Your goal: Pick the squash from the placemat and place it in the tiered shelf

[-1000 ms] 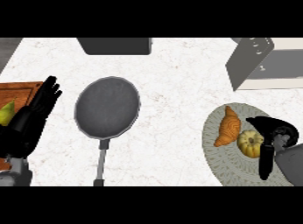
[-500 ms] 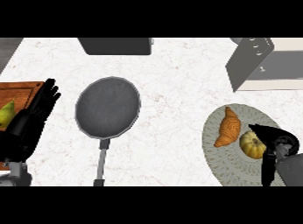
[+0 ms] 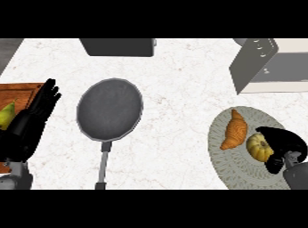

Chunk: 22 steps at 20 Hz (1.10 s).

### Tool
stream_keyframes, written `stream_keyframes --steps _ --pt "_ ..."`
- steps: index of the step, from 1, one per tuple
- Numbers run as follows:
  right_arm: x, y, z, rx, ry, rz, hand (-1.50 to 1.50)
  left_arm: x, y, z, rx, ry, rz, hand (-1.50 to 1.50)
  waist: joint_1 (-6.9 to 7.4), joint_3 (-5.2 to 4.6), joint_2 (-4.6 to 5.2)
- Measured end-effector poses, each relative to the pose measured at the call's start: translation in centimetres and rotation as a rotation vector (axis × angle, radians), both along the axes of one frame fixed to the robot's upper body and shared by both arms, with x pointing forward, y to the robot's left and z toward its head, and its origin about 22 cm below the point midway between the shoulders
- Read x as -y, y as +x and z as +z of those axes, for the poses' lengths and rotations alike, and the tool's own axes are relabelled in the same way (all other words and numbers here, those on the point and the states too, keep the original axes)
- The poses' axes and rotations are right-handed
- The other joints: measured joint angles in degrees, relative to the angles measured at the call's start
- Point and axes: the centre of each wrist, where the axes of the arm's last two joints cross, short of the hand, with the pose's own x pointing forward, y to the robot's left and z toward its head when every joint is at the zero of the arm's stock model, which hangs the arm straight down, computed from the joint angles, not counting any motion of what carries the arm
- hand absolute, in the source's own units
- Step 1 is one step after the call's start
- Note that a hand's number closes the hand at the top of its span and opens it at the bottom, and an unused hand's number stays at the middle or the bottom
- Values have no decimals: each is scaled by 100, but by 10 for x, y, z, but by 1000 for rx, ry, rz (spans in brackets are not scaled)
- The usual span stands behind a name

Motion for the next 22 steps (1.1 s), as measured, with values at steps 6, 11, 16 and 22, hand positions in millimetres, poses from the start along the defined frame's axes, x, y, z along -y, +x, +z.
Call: stream_keyframes --steps 6,11,16,22 --pt "13 3 -2 111 -40 87 150 2 -3 3 -3 -1 -10 0 15 6 2" --pt "18 8 17 234 -36 124 150 2 -7 3 -4 2 -7 0 -13 40 34" --pt "-8 17 49 446 111 94 150 5 -8 4 -10 -7 -1 0 -71 51 26" --pt "-70 -8 67 790 374 28 150 0 -12 2 -16 -3 17 0 -170 57 -10"
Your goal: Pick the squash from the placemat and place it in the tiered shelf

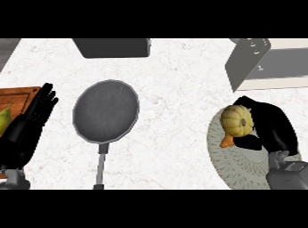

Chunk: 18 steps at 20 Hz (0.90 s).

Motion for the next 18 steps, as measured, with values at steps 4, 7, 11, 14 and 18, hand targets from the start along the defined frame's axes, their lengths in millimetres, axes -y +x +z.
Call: stream_keyframes --steps 4,7,11,14,18 --pt "-23 -22 33 212 73 -38 150 0 0 1 -3 2 1 0 5 -2 7" --pt "-33 -38 59 329 88 -76 150 2 5 6 4 0 -3 0 33 -2 24" --pt "-45 -49 90 424 119 -121 150 6 8 2 6 2 -14 0 91 -2 45" --pt "-42 -43 114 472 137 -152 150 7 7 2 9 2 -21 0 125 -1 55" --pt "-43 -28 140 498 159 -173 150 9 10 4 12 -2 -25 0 150 0 63"
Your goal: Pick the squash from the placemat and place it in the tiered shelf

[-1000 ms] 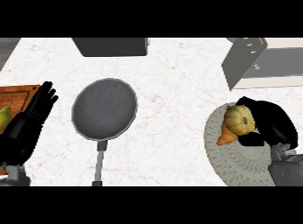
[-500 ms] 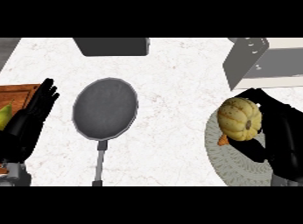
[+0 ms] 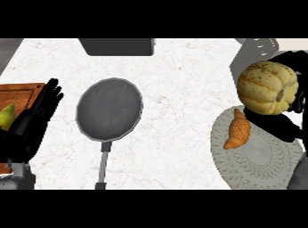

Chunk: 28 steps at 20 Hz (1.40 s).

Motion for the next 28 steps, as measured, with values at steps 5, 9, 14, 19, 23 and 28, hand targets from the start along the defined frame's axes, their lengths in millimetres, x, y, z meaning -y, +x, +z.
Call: stream_keyframes --steps 5,9,14,19,23,28 --pt "11 31 21 32 34 -7 150 2 -3 -1 -3 6 -5 0 17 0 6" --pt "20 52 28 73 119 12 150 0 3 -3 5 5 -4 0 24 3 14" --pt "22 59 40 194 507 135 150 2 3 -4 4 2 -17 0 96 18 33" --pt "43 84 45 220 525 155 150 1 2 -4 9 3 -8 0 43 -20 55" --pt "66 91 44 146 59 2 150 1 2 -3 16 5 -10 0 27 -42 83" --pt "84 113 56 119 -268 -98 150 1 6 -3 14 7 -19 0 113 -17 75"
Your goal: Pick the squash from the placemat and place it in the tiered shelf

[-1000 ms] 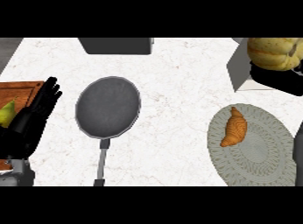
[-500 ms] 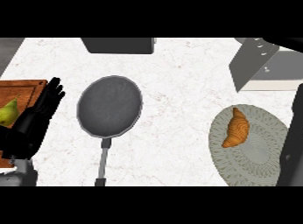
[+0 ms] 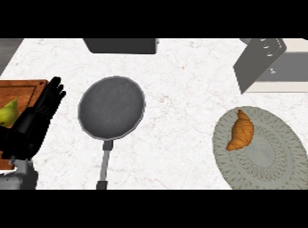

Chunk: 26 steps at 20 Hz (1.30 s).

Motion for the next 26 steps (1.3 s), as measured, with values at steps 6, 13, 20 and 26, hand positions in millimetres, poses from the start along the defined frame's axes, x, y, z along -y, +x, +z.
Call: stream_keyframes --steps 6,13,20,26 --pt "16 35 0 47 -149 -1 150 2 -1 1 -3 -7 -2 0 14 15 -25" --pt "30 62 11 49 -107 136 150 0 -2 9 -3 -4 -4 0 10 18 -37" --pt "35 79 0 -154 -210 233 150 6 -7 5 -10 -4 -3 0 -1 18 -40" --pt "50 88 -25 -300 -235 264 150 1 -6 5 -8 -4 1 0 -12 18 -39"
